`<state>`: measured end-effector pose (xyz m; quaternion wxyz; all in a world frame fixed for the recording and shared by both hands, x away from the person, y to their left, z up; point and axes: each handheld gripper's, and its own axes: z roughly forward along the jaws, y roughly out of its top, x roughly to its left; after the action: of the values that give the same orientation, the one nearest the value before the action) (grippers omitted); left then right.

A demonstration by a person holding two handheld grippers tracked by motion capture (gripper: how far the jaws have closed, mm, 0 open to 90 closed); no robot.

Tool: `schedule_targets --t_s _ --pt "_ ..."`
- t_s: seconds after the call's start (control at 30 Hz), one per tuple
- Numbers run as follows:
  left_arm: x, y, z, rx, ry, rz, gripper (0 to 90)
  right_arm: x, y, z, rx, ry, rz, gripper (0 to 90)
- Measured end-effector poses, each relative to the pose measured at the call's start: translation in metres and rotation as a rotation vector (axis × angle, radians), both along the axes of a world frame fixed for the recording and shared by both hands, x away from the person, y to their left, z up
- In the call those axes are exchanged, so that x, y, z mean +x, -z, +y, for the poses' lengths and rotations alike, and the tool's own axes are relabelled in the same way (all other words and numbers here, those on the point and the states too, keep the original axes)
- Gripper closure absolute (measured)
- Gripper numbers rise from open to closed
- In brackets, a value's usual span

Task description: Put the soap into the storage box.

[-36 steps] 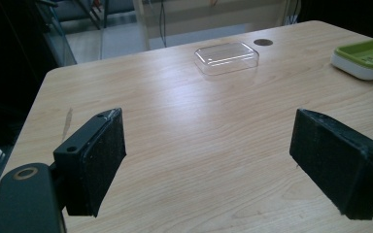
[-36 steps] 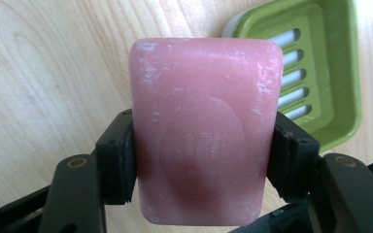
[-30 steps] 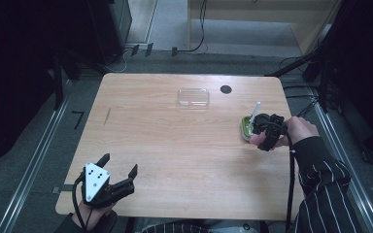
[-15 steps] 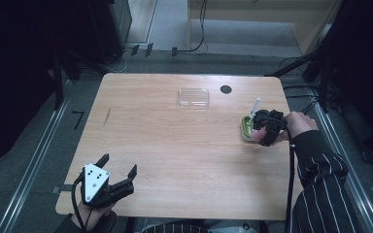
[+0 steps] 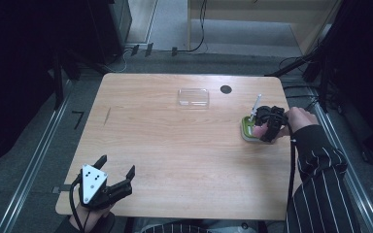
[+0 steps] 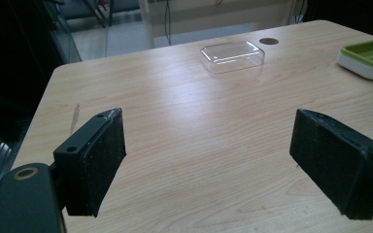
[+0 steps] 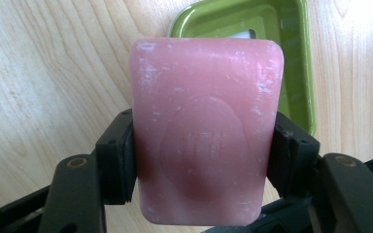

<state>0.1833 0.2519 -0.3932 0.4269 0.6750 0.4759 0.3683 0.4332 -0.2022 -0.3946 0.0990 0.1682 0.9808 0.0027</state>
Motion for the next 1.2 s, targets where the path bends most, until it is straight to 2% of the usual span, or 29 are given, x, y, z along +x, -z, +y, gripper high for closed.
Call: schedule_targets --t_s 0.53,0.7,0.87,0.9,1.2 --pt "-0.005 0.0 0.005 -0.005 -0.023 -0.002 13.4 0.016 0.006 -0.004 -0.006 -0.009 0.008 38.7" --pt "-0.006 0.0 0.005 -0.003 -0.027 -0.001 13.4 0.02 0.009 -0.006 0.005 -0.021 0.01 38.7" --pt "-0.006 0.0 0.006 -0.002 -0.029 0.0 13.3 0.024 0.014 -0.005 0.003 -0.029 0.019 38.7" --pt "-0.007 0.0 0.006 -0.001 -0.028 0.0 13.4 0.027 0.016 -0.005 -0.002 -0.049 0.012 38.7" --pt "-0.007 0.0 0.006 -0.006 -0.032 -0.002 13.4 0.033 0.023 -0.009 -0.012 -0.044 0.019 38.7"
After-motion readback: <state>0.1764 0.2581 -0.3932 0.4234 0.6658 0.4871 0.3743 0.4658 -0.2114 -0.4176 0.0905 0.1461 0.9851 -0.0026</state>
